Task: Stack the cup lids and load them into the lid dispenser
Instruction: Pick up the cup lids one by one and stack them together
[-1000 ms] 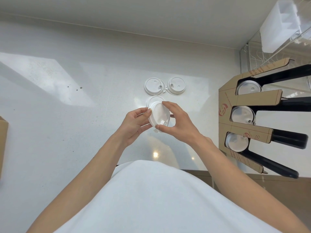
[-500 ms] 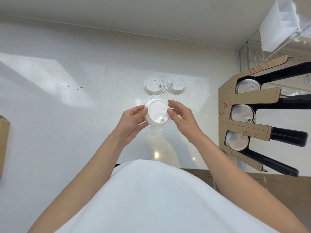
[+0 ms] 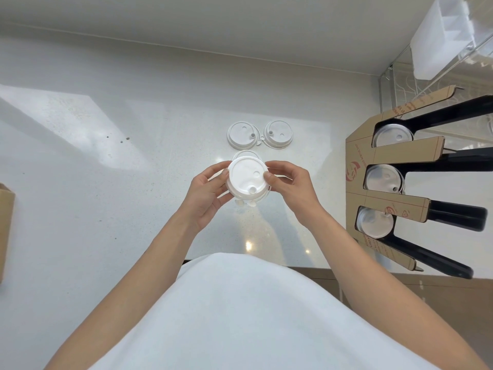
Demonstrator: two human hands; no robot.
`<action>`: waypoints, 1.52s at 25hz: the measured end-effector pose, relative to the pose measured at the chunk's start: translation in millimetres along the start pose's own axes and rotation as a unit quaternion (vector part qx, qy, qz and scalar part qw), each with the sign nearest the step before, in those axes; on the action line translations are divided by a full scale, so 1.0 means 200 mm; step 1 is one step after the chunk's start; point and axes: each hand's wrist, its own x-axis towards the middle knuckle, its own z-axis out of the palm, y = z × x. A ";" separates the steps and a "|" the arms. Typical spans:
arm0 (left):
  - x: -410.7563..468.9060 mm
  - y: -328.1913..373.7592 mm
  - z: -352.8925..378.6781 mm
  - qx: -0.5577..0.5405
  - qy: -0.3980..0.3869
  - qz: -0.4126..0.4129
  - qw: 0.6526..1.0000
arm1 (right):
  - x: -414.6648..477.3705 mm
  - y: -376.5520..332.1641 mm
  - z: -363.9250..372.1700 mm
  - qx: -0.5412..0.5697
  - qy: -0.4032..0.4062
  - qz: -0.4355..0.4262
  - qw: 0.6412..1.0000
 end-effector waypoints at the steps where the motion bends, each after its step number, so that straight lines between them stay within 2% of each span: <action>1: 0.00 0.00 0.00 0.004 0.003 0.002 1.000 | 0.00 0.00 0.00 0.001 0.003 -0.001 1.000; 6: 0.00 0.00 0.01 0.034 0.015 0.018 0.999 | 0.01 0.01 0.01 0.006 0.015 0.000 1.000; 16: -0.03 0.00 0.01 0.080 -0.009 0.040 0.996 | 0.02 0.03 0.01 0.019 0.024 -0.006 1.000; 29: 0.02 -0.02 0.03 0.104 0.041 0.065 0.992 | -0.01 0.02 0.00 0.022 0.004 -0.006 1.000; 38: 0.06 -0.05 0.00 0.139 0.049 0.054 0.988 | 0.02 0.06 0.00 -0.008 0.038 -0.006 0.999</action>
